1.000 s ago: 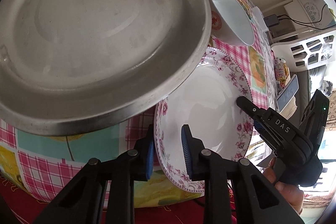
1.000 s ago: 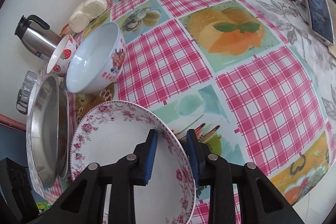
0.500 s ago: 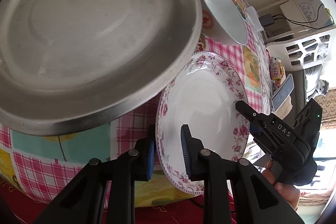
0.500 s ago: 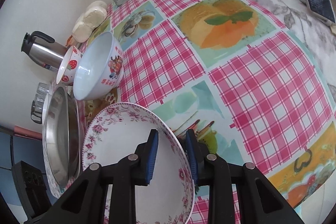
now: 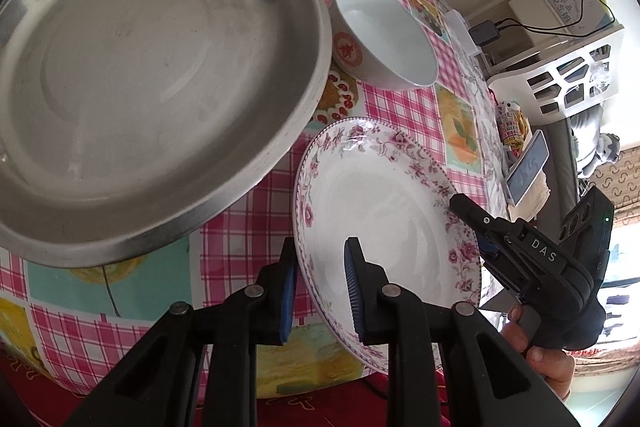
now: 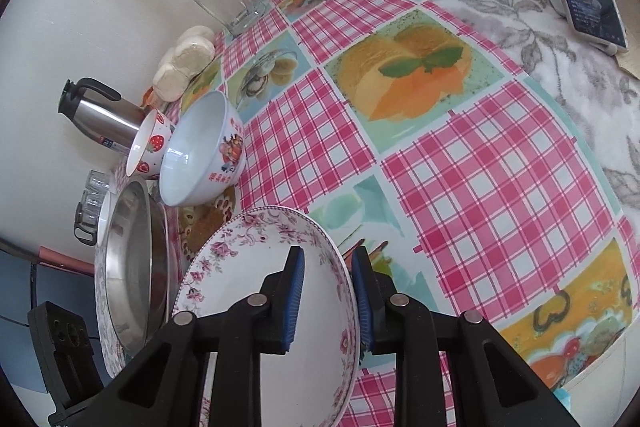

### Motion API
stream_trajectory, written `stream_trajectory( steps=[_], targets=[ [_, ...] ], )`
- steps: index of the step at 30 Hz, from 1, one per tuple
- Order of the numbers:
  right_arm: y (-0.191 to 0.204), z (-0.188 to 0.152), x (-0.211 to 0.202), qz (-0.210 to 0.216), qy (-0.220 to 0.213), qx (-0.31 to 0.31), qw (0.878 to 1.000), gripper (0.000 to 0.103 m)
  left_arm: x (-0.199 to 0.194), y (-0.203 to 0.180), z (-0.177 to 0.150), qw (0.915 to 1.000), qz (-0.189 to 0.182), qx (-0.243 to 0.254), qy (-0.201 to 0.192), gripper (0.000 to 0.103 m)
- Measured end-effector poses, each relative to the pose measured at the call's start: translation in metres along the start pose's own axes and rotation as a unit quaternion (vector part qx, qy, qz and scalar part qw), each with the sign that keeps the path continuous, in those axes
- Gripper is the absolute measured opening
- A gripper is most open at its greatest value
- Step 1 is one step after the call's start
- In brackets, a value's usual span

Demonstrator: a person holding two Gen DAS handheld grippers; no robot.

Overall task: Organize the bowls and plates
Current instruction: 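Lift the pink-floral plate on edge with the left tool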

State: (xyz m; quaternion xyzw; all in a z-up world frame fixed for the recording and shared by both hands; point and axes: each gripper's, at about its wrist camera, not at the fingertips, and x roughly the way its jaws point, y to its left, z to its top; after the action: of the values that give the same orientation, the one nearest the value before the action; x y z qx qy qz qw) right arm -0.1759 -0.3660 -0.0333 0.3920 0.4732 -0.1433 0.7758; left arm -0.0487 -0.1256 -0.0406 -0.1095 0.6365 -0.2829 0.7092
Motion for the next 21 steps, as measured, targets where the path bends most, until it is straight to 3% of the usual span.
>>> stream_trajectory(
  steps=[21],
  targets=[
    [0.001,0.000,-0.009,0.004,-0.023,-0.011,1.000,0.010,-0.013,-0.007,0.004,0.9992,-0.003,0.022,-0.035,0.024]
  ],
)
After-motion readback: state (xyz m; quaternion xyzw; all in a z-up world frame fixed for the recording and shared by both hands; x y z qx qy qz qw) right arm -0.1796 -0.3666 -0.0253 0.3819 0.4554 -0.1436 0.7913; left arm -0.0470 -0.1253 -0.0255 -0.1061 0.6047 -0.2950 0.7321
